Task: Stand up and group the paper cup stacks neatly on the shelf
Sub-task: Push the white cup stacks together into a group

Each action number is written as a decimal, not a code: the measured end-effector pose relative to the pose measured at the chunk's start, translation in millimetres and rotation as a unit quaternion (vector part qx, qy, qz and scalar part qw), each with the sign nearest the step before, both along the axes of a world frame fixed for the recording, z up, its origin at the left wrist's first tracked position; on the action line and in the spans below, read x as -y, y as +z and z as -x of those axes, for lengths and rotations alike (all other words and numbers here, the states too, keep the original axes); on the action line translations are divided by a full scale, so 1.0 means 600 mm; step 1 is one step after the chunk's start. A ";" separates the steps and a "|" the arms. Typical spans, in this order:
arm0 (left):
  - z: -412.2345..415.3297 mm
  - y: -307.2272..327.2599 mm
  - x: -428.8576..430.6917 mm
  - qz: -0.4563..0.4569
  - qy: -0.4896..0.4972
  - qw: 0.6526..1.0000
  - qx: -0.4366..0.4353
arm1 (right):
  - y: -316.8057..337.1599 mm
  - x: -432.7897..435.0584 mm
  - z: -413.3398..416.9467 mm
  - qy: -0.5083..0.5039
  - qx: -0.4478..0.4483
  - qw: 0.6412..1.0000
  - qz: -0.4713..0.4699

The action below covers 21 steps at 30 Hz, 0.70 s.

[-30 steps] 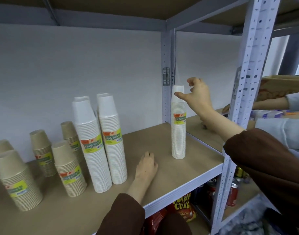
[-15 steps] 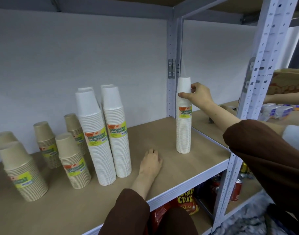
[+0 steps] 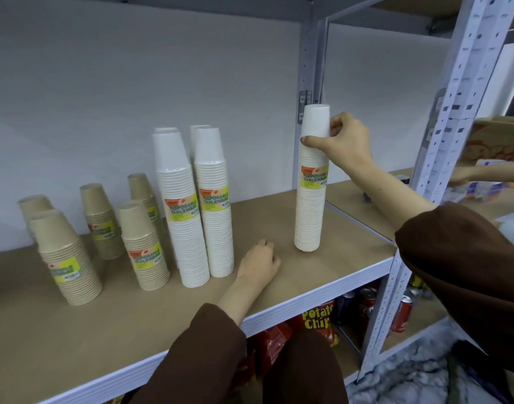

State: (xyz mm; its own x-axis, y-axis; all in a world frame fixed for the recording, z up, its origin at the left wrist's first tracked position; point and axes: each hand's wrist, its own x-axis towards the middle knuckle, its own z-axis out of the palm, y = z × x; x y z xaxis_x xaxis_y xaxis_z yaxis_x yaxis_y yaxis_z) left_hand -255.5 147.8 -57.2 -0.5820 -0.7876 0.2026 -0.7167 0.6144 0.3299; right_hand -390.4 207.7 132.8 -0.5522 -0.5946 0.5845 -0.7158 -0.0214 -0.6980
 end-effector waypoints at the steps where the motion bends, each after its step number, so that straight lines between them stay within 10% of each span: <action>1: -0.012 0.004 -0.005 0.006 0.000 1.000 -0.006 | 0.003 -0.007 -0.012 0.007 -0.001 1.000 0.011; 21: -0.342 -0.005 -0.050 0.024 0.116 0.993 0.009 | -0.032 0.000 -0.236 0.123 -0.006 0.992 0.011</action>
